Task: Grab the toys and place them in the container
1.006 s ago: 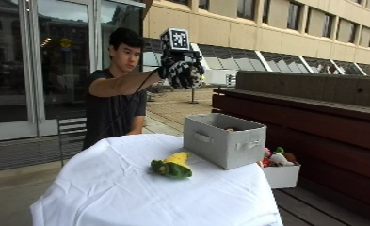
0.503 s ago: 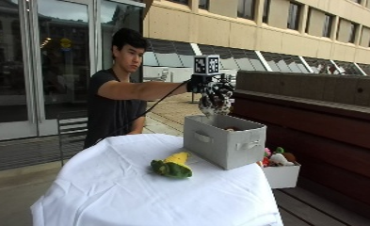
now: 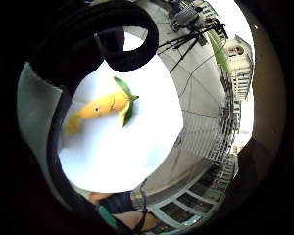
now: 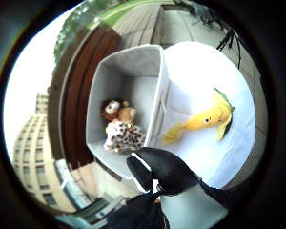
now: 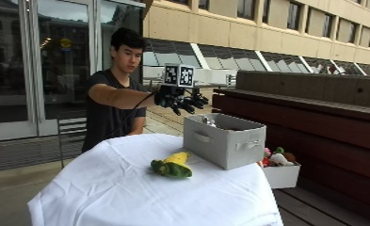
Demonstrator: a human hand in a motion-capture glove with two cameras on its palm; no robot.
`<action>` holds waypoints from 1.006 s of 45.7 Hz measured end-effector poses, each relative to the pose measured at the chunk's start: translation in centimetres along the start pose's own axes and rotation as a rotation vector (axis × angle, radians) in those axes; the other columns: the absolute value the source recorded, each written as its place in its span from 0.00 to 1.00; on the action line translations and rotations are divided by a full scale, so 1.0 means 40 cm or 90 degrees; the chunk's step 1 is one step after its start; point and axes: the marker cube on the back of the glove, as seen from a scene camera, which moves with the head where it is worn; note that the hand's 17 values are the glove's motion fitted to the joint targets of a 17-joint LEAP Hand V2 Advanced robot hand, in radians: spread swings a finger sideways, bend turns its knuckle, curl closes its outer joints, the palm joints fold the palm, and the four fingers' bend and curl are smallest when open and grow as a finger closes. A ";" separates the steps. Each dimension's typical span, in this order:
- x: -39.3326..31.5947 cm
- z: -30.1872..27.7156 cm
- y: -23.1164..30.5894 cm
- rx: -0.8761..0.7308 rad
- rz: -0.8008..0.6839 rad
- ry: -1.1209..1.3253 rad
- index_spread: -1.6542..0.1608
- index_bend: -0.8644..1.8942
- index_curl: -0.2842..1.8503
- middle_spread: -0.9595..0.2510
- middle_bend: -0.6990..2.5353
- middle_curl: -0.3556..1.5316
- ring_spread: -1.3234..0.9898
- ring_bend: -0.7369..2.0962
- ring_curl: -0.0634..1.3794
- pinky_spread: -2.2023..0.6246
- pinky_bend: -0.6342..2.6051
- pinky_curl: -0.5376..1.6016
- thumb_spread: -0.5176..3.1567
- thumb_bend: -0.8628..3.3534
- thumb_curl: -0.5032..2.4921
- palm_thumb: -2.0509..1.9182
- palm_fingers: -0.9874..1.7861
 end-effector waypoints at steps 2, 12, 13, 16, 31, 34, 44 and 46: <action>0.000 0.038 -0.029 -0.022 -0.020 0.008 0.74 0.35 0.17 0.74 0.29 0.44 0.54 0.53 0.21 0.76 0.63 0.44 0.39 0.19 0.28 0.50 0.28; 0.087 0.236 -0.043 -0.026 -0.073 0.039 0.74 0.34 0.18 0.73 0.28 0.43 0.54 0.50 0.20 0.78 0.60 0.42 0.40 0.19 0.27 0.51 0.28; 0.092 0.254 -0.044 -0.023 -0.086 0.042 0.74 0.34 0.18 0.73 0.28 0.43 0.53 0.50 0.20 0.78 0.59 0.42 0.40 0.19 0.27 0.51 0.28; 0.098 0.313 -0.049 -0.015 -0.145 0.053 0.74 0.35 0.18 0.72 0.27 0.42 0.52 0.50 0.20 0.78 0.58 0.41 0.40 0.20 0.27 0.51 0.29; 0.096 0.526 -0.067 -0.073 -0.287 0.044 0.72 0.42 0.22 0.61 0.32 0.44 0.44 0.56 0.22 0.74 0.49 0.37 0.45 0.29 0.32 0.68 0.50; 0.098 0.525 -0.067 -0.038 -0.291 0.048 0.72 0.45 0.24 0.59 0.35 0.46 0.42 0.60 0.24 0.69 0.48 0.36 0.42 0.29 0.33 0.70 0.66; 0.090 0.500 -0.065 0.101 -0.243 0.133 0.75 0.55 0.31 0.54 0.46 0.52 0.41 0.64 0.30 0.62 0.40 0.36 0.37 0.32 0.38 0.75 0.85; 0.096 0.493 -0.059 0.073 -0.228 0.118 0.76 0.55 0.32 0.55 0.47 0.53 0.41 0.66 0.32 0.61 0.39 0.36 0.33 0.31 0.38 0.75 0.85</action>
